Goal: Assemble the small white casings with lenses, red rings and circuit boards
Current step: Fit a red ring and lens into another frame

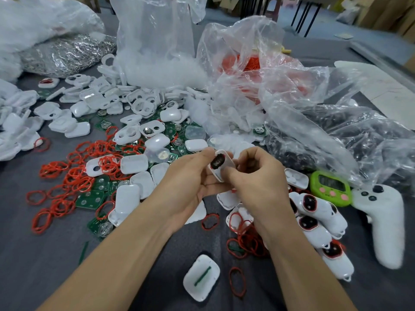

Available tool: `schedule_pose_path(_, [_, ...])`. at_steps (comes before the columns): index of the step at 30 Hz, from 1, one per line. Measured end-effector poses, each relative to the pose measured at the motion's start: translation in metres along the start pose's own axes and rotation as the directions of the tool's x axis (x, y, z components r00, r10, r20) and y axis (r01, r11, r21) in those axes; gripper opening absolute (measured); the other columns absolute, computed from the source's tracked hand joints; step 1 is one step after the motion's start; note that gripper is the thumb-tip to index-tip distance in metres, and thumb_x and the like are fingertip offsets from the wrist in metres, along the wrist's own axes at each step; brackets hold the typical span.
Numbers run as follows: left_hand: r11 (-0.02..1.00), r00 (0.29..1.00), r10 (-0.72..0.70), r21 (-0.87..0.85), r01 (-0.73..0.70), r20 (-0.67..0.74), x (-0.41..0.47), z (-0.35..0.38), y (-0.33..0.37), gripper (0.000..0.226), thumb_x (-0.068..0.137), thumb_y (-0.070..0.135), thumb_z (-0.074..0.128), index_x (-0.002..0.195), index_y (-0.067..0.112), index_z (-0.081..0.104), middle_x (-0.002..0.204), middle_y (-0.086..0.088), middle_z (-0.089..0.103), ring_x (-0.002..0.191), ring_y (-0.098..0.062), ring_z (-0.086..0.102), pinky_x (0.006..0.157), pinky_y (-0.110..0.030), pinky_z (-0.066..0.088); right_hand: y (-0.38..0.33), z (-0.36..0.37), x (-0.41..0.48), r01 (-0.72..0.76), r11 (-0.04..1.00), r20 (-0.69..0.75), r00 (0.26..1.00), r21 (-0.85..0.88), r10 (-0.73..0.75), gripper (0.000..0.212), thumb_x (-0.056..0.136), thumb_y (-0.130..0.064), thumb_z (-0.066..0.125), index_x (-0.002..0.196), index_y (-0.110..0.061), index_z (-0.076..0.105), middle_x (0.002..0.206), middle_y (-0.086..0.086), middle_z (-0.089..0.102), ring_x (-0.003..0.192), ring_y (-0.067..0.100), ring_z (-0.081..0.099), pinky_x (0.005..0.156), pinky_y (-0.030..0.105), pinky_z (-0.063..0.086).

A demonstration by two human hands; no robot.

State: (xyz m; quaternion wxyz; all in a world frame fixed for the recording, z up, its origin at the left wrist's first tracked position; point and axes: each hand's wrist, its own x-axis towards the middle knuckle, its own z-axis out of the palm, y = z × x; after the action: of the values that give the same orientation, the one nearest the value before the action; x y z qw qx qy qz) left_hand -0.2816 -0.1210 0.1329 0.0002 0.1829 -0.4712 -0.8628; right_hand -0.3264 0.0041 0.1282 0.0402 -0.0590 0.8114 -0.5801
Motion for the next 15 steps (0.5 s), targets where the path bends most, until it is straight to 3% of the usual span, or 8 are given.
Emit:
schedule_pose_path(4, [0.999,1.0,-0.011,-0.042,0.011,0.002,-0.001,0.0011,0.002,0.041,0.11,0.022,0.042,0.099,-0.003,0.073,0.099,-0.024,0.077,0.085,-0.027,0.077,0.068,-0.035,0.063,-0.002,-0.0053,-0.0005,0.026,0.994,0.007,1.0,0.104,-0.027,0.021,0.064,-0.03,0.078,0.076,-0.027,0.061,0.062,-0.011,0.06,0.061,0.009,0.057,0.062,0.036,0.054])
schedule_pose_path(7, [0.996,0.999,-0.035,-0.078,0.035,0.001,-0.0014,0.0009,0.004,0.044,0.11,0.024,0.04,0.098,-0.004,0.071,0.1,-0.026,0.076,0.086,-0.03,0.078,0.068,-0.037,0.064,-0.0001,-0.0087,0.0005,0.019,0.983,0.029,0.999,0.183,-0.025,0.025,0.077,-0.017,0.084,0.074,-0.022,0.06,0.063,-0.01,0.061,0.059,0.009,0.055,0.058,0.028,0.048])
schedule_pose_path(11, [0.993,0.999,-0.052,-0.105,0.053,0.015,-0.0017,0.0006,0.0057,0.046,0.111,0.025,0.039,0.097,-0.004,0.071,0.101,-0.026,0.076,0.087,-0.03,0.078,0.07,-0.038,0.065,-0.001,-0.0099,0.002,0.005,0.982,0.033,0.999,0.189,-0.011,0.023,0.07,-0.028,0.082,0.074,-0.02,0.061,0.063,-0.009,0.06,0.059,0.009,0.055,0.058,0.028,0.048])
schedule_pose_path(15, [0.995,0.999,-0.049,-0.087,0.049,0.007,-0.0019,0.0006,0.0054,0.044,0.111,0.025,0.039,0.099,-0.003,0.071,0.099,-0.024,0.077,0.085,-0.027,0.078,0.066,-0.034,0.063,0.0006,-0.0074,0.0005,0.082,0.997,-0.024,0.996,0.002,-0.082,0.028,0.075,-0.038,0.081,0.075,-0.021,0.059,0.061,-0.007,0.061,0.056,0.01,0.055,0.059,0.04,0.052])
